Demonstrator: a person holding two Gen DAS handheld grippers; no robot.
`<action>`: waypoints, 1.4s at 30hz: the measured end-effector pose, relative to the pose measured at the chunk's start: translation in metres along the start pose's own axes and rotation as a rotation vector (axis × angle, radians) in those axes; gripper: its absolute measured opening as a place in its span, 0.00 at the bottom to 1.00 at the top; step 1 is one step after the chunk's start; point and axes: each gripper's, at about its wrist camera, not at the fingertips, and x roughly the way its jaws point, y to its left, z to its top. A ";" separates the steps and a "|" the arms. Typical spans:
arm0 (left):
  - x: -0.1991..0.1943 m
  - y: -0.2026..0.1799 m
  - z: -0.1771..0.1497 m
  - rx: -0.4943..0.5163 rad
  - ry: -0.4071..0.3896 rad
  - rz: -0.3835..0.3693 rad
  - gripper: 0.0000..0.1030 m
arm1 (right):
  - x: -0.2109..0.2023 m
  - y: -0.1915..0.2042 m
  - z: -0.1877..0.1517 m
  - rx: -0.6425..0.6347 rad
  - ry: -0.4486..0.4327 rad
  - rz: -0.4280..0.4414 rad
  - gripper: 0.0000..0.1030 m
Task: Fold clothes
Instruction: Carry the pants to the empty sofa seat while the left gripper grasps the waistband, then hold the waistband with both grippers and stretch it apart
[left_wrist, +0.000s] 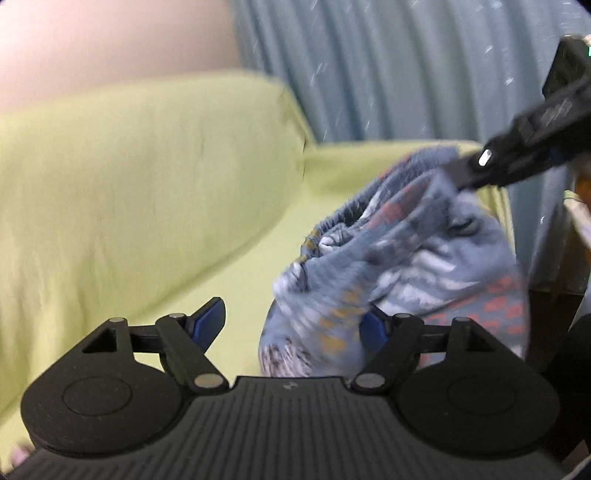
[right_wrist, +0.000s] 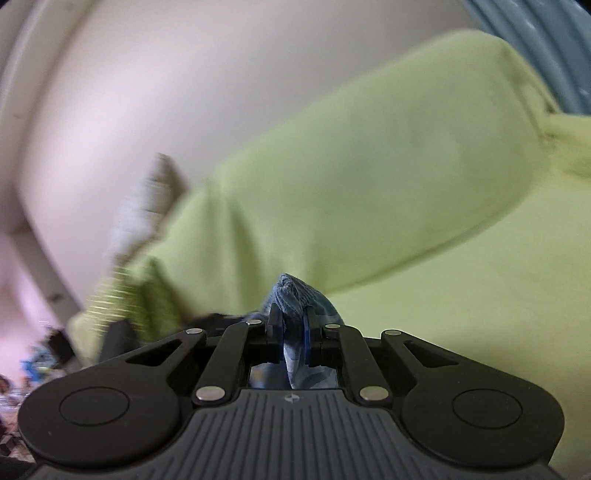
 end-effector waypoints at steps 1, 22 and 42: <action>0.001 -0.001 -0.006 -0.033 0.015 -0.006 0.71 | 0.013 -0.017 -0.005 0.026 0.017 -0.034 0.09; 0.075 -0.036 -0.037 -0.579 0.107 -0.270 0.50 | 0.087 -0.136 -0.097 0.403 0.158 -0.013 0.09; 0.040 0.018 -0.019 -0.505 0.040 -0.191 0.06 | 0.036 -0.131 -0.088 0.344 0.070 -0.098 0.08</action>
